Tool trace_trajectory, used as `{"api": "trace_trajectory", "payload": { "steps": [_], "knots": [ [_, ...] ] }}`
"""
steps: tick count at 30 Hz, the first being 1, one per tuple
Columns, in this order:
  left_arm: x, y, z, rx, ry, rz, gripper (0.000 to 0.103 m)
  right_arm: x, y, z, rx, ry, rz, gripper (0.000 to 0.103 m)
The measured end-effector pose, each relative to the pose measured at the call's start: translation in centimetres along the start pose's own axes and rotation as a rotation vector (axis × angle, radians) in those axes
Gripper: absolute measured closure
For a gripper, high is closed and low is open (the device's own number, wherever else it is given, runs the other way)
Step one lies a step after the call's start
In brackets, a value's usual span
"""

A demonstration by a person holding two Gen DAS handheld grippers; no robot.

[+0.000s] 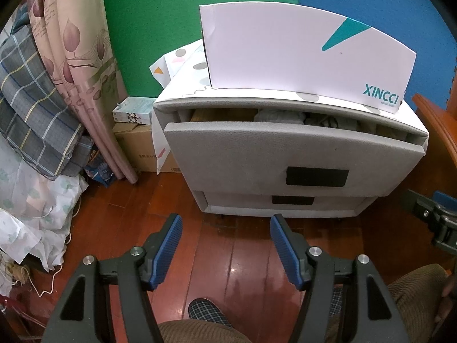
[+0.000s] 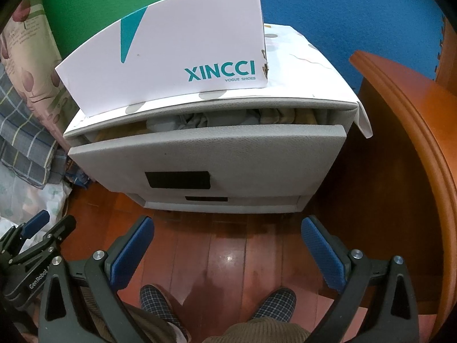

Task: Take underwear out of drawer

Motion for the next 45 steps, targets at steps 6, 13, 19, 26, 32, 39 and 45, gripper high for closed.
{"api": "trace_trajectory", "payload": {
  "steps": [6,13,19,26,32,39,45],
  "knots": [
    [0.06,0.03,-0.01,0.001,-0.002,-0.003,0.037,-0.01,0.04,-0.03,0.003,-0.001,-0.002,0.001],
    [0.15,-0.01,-0.03,-0.001,0.0,0.001,0.037,0.0,0.04,0.03,0.005,-0.004,-0.001,0.001],
    [0.24,-0.02,-0.14,-0.001,0.001,0.001,0.037,-0.1,0.08,0.02,0.005,-0.008,0.002,0.001],
    [0.26,-0.04,-0.16,-0.001,0.0,0.003,0.037,-0.26,0.1,0.08,0.006,-0.014,0.009,0.001],
    [0.31,-0.02,-0.17,-0.001,0.0,0.004,0.037,-0.26,0.1,0.07,0.007,-0.018,0.011,0.001],
    [0.37,-0.03,-0.32,0.003,0.006,0.0,0.037,-0.24,0.1,0.09,0.008,-0.02,0.012,0.001],
    [0.63,0.05,-0.45,0.012,0.013,-0.008,0.037,-0.27,0.13,0.1,0.009,-0.021,0.013,0.001]
  ]
}}
Point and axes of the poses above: each gripper's, at about its wrist camera, not at the fingertips, and y roughly against the way its jaws point, x to its left, z to its top, the point moved 7 cm from there along -y, roughly the way its jaws point, and after that the axes turned 11 degrees about -y, right-handed, at the moved point
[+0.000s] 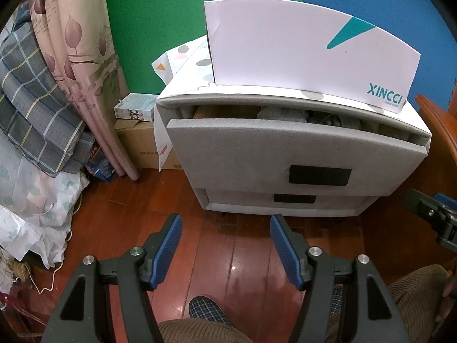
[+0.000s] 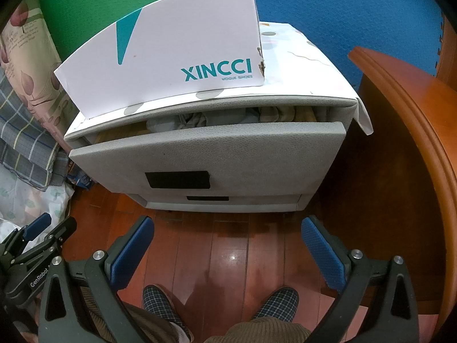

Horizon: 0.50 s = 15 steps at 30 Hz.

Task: Take underwear out of drawer
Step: 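Hook the drawer front with the left gripper and pull it open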

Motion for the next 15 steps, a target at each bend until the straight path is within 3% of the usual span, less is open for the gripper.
{"api": "trace_trajectory", "payload": {
  "steps": [7,15],
  "knots": [
    [0.8,0.3,0.7,-0.012,0.061,-0.117,0.037,-0.1,0.1,0.0,0.002,-0.002,0.003,0.001],
    [3.9,-1.4,2.8,0.019,0.324,-0.326,0.037,-1.1,0.3,0.3,-0.004,-0.027,0.009,0.001]
  ]
}}
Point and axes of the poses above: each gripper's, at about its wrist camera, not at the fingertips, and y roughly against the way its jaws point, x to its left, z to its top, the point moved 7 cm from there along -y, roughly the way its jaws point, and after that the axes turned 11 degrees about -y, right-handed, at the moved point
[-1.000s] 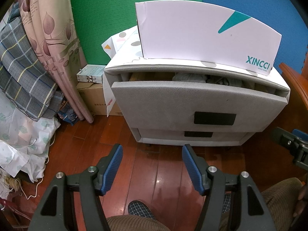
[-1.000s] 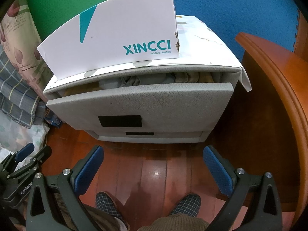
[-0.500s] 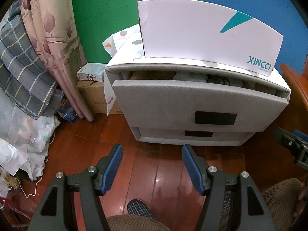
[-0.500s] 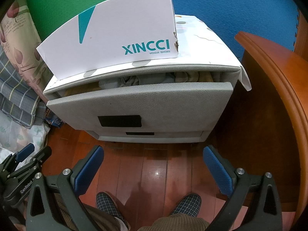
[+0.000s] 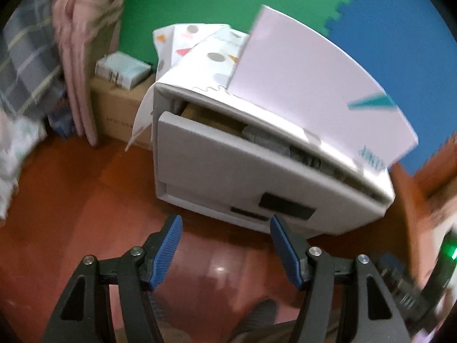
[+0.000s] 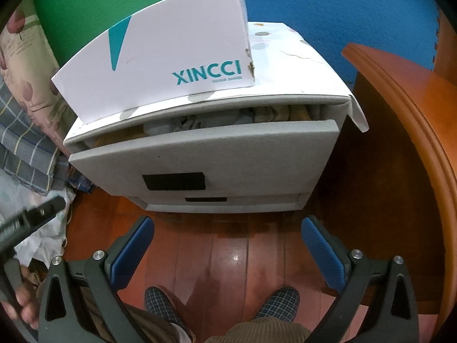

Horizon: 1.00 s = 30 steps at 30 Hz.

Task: Take underwear out of drawer
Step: 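Hook the drawer front with the left gripper and pull it open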

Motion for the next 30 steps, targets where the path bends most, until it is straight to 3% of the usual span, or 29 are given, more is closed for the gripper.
{"api": "trace_trajectory", "payload": {
  "steps": [4,13,22,30],
  "knots": [
    [0.8,-0.8,2.2,-0.002,0.121,-0.066,0.037,-0.7,-0.1,0.2,0.006,-0.015,0.004,0.001],
    [1.3,-4.5,5.4,0.036,0.251,-0.119,0.037,-2.0,-0.2,0.4,0.024,-0.051,0.011,0.001],
    [3.2,-8.1,5.9,0.077,0.351,-0.086,0.037,-2.2,-0.5,0.5,0.039,-0.06,0.015,0.001],
    [4.0,-9.9,6.4,0.068,0.348,-0.035,0.026,-2.4,-0.6,0.5,0.045,-0.067,0.022,0.001]
  ]
}}
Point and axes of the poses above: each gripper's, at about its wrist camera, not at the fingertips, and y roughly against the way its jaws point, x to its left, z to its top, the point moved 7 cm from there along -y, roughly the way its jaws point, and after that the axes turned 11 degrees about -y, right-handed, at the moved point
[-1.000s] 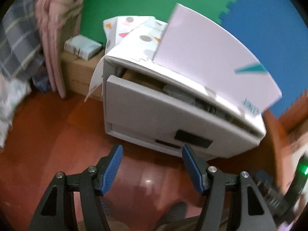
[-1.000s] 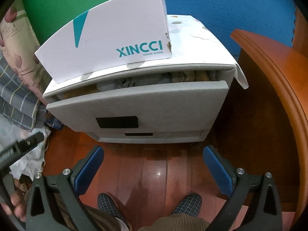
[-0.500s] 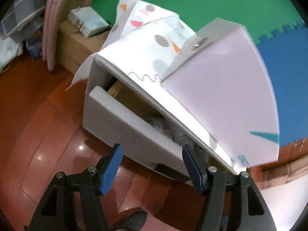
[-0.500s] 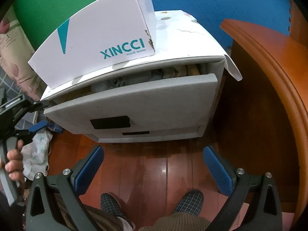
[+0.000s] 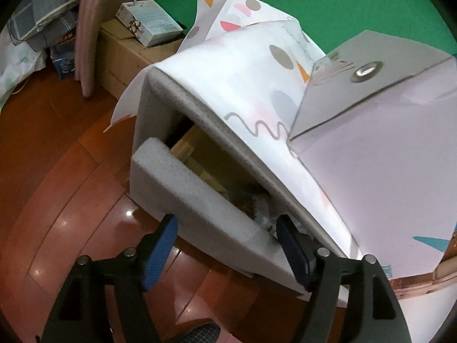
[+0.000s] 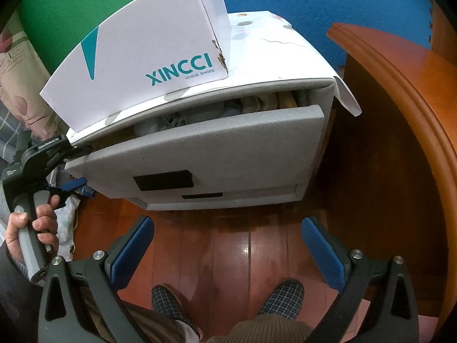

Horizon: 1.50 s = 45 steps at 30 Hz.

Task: Take underwear out of drawer
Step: 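Hook the drawer front with the left gripper and pull it open, then lower the right gripper onto the grey knit underwear in the drawer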

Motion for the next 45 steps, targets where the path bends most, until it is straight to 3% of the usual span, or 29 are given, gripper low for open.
{"api": "trace_trajectory", "payload": {
  "steps": [6,10,22,27,38,45],
  "knots": [
    [1.0,-1.6,0.4,0.021,0.022,0.027,0.016,-0.1,0.1,-0.1,-0.003,-0.001,-0.001,0.001],
    [0.5,-1.2,0.5,0.009,-0.066,0.081,0.013,0.0,0.1,0.0,-0.003,0.001,-0.007,0.001],
    [2.2,0.4,-2.1,0.133,-0.191,0.144,0.001,-0.6,1.4,0.8,-0.049,-0.02,-0.006,0.001],
    [3.1,1.2,-3.3,0.175,-0.2,0.156,0.001,-0.1,1.8,0.7,-0.038,0.049,-0.051,0.001],
    [4.4,3.0,-5.5,0.281,-0.214,0.185,0.001,0.7,2.1,1.2,0.072,0.081,-0.042,0.001],
    [4.7,3.9,-6.2,0.297,-0.227,0.208,0.0,2.3,1.9,1.0,0.121,0.184,-0.051,0.0]
  ]
}}
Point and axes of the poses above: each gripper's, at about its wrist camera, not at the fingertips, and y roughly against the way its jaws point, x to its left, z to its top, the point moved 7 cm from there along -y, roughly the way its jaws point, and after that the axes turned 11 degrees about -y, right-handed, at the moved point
